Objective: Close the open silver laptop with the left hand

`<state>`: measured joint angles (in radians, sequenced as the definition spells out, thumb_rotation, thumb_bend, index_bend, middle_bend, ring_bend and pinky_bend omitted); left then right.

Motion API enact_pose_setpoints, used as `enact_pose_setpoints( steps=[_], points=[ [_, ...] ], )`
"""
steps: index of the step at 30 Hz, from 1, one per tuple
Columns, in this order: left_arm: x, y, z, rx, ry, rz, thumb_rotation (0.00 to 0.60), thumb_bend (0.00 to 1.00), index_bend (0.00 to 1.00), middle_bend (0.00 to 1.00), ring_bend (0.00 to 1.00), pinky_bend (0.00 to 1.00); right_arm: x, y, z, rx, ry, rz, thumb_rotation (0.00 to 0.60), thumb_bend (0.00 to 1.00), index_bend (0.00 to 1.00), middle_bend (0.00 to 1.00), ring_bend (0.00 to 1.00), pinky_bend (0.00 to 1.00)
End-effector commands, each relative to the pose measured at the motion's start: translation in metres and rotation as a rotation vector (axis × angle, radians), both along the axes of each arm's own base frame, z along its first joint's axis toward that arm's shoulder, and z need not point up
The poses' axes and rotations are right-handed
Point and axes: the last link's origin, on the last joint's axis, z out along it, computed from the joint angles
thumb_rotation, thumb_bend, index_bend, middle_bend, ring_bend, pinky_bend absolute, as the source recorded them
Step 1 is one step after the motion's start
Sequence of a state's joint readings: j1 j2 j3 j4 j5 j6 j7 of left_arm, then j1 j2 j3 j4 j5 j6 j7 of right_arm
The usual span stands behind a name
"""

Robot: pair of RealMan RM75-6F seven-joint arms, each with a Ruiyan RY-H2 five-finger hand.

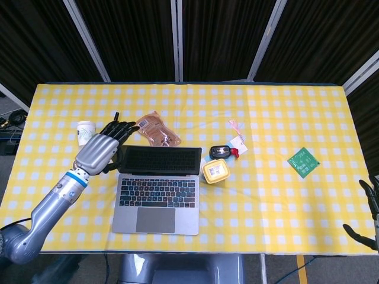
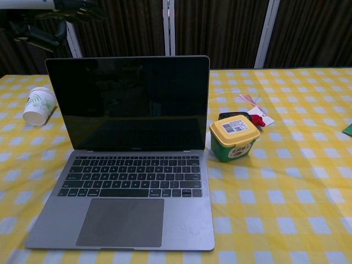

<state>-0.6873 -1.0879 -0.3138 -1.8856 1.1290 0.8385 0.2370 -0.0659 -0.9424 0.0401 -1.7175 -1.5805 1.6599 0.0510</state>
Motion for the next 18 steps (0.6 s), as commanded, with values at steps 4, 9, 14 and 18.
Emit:
enact_pose_setpoints(
  steps=[4, 9, 14, 18],
  points=[
    [0.005, 0.012, -0.018, -0.072, 0.002, 0.031, 0.471, 1.00, 0.13, 0.14, 0.12, 0.15, -0.003, -0.002, 0.001, -0.002, 0.002, -0.013, 0.600, 0.00, 0.08, 0.00, 0.00, 0.00],
    [0.005, 0.016, -0.022, -0.080, 0.004, 0.046, 0.472, 1.00, 0.25, 0.30, 0.26, 0.31, -0.003, -0.003, 0.000, 0.001, 0.001, -0.017, 0.600, 0.00, 0.08, 0.00, 0.00, 0.00],
    [0.003, 0.014, -0.020, -0.070, 0.007, 0.052, 0.482, 1.00, 0.27, 0.32, 0.27, 0.33, -0.003, -0.004, 0.000, 0.003, 0.001, -0.017, 0.600, 0.00, 0.08, 0.00, 0.00, 0.00],
    [0.002, 0.010, -0.016, -0.063, 0.008, 0.046, 0.504, 1.00, 0.27, 0.33, 0.28, 0.34, -0.002, -0.003, -0.001, 0.006, 0.003, -0.011, 0.600, 0.00, 0.08, 0.00, 0.00, 0.00]
  ],
)
